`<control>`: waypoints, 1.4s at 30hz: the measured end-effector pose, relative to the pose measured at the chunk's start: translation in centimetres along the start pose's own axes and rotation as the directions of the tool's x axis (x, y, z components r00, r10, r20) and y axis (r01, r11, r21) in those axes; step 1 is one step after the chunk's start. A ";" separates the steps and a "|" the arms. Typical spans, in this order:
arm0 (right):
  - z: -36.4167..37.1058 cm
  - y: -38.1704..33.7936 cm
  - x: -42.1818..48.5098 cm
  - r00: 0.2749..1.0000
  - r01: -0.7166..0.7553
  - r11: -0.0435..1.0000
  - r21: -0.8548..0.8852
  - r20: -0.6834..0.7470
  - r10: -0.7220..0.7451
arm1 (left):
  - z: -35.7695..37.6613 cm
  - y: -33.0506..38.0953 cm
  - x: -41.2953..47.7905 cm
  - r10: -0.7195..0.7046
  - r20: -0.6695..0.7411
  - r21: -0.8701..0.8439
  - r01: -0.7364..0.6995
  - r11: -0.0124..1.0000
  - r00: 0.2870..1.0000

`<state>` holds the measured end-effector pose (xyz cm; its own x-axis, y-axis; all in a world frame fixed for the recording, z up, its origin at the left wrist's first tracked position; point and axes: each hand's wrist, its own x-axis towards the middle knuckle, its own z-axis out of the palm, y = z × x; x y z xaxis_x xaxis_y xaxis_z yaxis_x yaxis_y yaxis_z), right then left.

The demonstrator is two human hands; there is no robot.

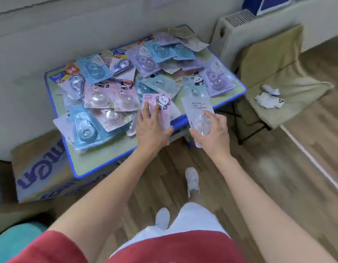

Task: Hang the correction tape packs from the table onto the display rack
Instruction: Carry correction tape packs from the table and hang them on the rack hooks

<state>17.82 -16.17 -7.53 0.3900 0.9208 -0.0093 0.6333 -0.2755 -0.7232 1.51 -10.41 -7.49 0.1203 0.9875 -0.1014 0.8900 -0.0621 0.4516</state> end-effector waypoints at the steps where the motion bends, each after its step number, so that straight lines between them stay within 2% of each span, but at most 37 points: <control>1: -0.7 0.8 -1.7 0.998 -0.044 0.999 -0.009 -0.034 0.044 | 0.5 0.5 -1.1 0.040 0.030 0.009 -0.041 0.999 0.999; 5: -3.6 4.1 -8.2 0.967 -0.195 0.981 0.011 -0.163 0.194 | 2.6 3.1 -4.7 0.202 0.104 0.059 -0.209 0.976 0.974; 9: -6.4 7.4 -13.8 0.907 -0.328 0.943 0.062 -0.258 0.333 | 4.5 7.0 -8.7 0.332 0.172 0.050 -0.344 0.938 0.928; 12: -8.8 9.9 -18.2 0.848 -0.390 0.910 0.141 -0.331 0.414 | 6.3 10.3 -12.2 0.423 0.213 -0.016 -0.430 0.903 0.881; 20: -16.1 18.1 -31.9 0.663 -0.517 0.813 0.267 -0.476 0.578 | 12.9 19.3 -24.5 0.617 0.322 -0.039 -0.641 0.767 0.718; 30: -28.2 29.2 -50.2 0.468 -0.591 0.725 0.355 -0.581 0.666 | 21.7 31.5 -44.3 0.736 0.401 -0.162 -0.749 0.643 0.546; 37: -36.6 36.3 -56.3 0.380 -0.612 0.713 0.343 -0.662 0.646 | 26.6 40.9 -52.8 0.791 0.416 -0.211 -0.798 0.564 0.449; 42: -43.2 42.7 -57.5 0.335 -0.631 0.703 0.328 -0.702 0.628 | 30.9 49.1 -56.0 0.820 0.400 -0.279 -0.798 0.535 0.410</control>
<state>51.35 -92.85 -8.04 0.9979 -0.0583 0.0272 -0.0200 -0.6840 -0.7292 52.10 -73.25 -7.05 0.9548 0.2962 -0.0258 0.2576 -0.7805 0.5696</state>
